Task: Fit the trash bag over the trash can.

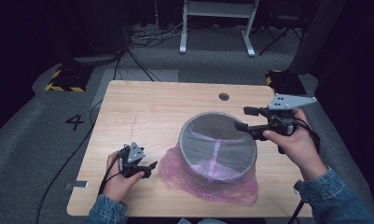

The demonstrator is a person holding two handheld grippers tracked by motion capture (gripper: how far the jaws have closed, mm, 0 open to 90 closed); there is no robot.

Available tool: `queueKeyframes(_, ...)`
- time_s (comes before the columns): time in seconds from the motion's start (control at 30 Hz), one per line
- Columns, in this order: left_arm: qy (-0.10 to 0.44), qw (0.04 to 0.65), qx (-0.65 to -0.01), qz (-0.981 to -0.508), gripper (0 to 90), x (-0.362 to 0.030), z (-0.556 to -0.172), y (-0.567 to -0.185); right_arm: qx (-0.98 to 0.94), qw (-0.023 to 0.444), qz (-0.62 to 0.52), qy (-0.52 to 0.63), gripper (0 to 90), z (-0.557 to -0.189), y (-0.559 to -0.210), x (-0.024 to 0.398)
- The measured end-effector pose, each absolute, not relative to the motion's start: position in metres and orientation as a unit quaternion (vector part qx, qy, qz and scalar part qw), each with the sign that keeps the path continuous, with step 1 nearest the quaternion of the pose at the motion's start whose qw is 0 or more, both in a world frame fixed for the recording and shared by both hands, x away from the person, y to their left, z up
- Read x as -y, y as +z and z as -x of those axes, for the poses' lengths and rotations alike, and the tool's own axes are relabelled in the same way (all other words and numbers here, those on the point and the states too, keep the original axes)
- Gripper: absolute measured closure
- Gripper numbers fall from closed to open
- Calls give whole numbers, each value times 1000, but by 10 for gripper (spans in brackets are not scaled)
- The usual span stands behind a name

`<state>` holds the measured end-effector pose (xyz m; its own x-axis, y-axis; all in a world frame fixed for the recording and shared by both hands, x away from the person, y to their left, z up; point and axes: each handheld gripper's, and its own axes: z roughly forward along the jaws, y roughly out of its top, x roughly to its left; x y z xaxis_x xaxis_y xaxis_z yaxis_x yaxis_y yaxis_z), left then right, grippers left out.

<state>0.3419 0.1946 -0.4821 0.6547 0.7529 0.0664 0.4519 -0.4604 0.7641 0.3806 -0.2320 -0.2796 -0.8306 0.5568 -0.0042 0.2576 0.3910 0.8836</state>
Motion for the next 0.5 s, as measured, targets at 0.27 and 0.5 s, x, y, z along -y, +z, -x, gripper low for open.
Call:
queueKeyframes(0.27, 197, 362, -386, -825, 253, -224, -346, -492, -838, 139, -228, 476, 316, -386, -279, 197)
queueKeyframes(0.5, 191, 363, -398, -821, 249, -241, -349, -498, -853, 131, -215, 458, 311, -389, -288, 175)
